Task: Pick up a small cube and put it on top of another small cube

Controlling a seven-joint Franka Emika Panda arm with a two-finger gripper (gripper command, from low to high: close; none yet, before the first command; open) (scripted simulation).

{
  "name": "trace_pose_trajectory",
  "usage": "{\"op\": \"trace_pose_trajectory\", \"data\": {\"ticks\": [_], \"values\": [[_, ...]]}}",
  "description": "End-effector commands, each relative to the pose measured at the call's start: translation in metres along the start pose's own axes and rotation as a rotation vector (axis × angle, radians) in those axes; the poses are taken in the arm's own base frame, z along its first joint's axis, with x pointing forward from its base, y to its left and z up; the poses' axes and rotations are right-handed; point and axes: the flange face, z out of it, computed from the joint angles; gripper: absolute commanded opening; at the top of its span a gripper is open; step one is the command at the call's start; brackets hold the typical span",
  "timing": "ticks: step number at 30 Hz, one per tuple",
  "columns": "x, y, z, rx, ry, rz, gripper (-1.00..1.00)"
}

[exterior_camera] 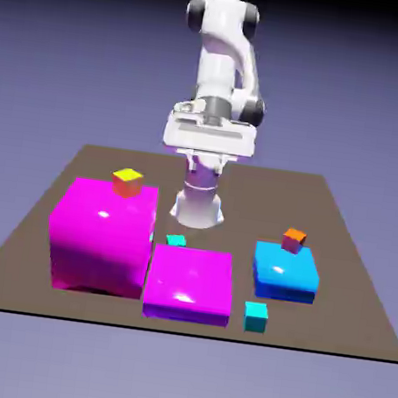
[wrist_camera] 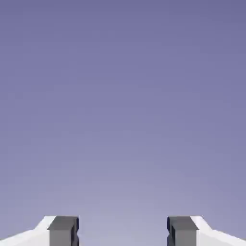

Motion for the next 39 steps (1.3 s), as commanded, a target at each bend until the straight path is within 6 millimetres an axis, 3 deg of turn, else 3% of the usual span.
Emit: {"op": "trace_pose_trajectory", "data": {"ticks": [1,5,17,27,39], "values": [[0.001,0.010,0.007,-0.027,-0.023,-0.011,0.00],[0.004,0.051,0.031,-0.117,-0.115,-0.045,0.00],[0.067,0.180,0.031,-0.211,-0.258,-0.050,0.00],[0.090,0.289,0.007,-0.147,-0.340,-0.047,0.00],[0.087,0.408,-0.045,0.021,-0.286,-0.077,0.00]]}}
